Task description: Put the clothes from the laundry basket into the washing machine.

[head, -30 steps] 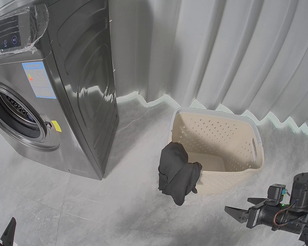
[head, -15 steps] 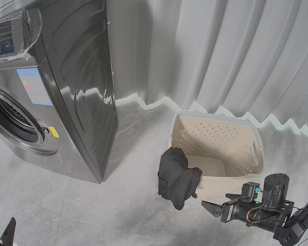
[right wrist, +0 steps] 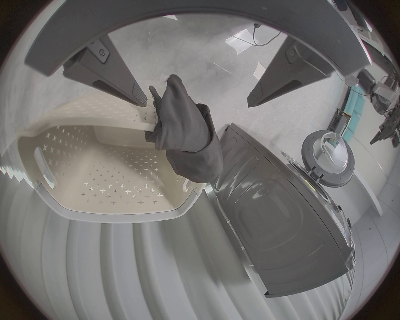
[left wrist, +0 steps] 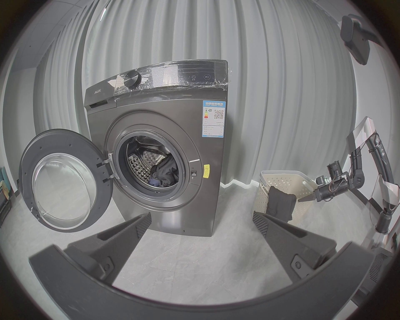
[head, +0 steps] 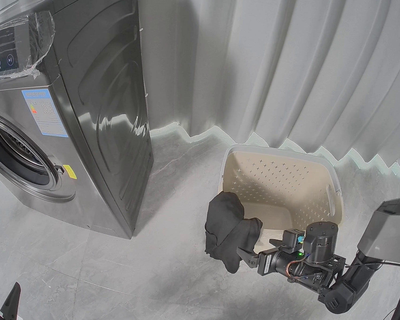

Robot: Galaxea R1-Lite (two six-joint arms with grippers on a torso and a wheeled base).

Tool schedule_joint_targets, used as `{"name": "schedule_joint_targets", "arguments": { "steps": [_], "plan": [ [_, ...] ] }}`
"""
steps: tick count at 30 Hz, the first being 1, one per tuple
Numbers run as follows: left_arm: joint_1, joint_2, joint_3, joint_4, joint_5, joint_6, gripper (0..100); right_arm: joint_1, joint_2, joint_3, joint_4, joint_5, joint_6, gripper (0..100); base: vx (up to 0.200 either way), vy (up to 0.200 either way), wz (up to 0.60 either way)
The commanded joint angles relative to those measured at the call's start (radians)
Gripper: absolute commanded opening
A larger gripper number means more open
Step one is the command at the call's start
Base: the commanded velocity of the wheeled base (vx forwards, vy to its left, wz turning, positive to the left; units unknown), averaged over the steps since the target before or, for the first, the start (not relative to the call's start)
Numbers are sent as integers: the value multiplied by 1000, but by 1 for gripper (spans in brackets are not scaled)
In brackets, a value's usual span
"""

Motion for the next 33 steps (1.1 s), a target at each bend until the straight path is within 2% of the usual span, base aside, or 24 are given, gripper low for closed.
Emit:
{"name": "schedule_joint_targets", "arguments": {
  "steps": [1,14,19,20,29,33],
  "plan": [
    [1,-16,16,0,0,-1,100,-7,85,-57,-3,-2,-18,100,0,0,0],
    [1,-16,16,0,0,-1,100,-19,182,-185,-23,-2,-23,100,0,0,0],
    [1,-16,16,0,0,-1,100,-47,219,-252,-21,-2,-41,100,0,0,0],
    [1,-16,16,0,0,-1,100,-48,219,-255,-21,-2,-43,0,0,0,0],
    [1,-16,16,0,0,-1,100,-50,217,-254,-26,-2,-43,0,0,0,0],
    [1,-16,16,0,0,-3,100,-48,197,-217,-59,0,-43,0,0,0,0]
  ]
}}
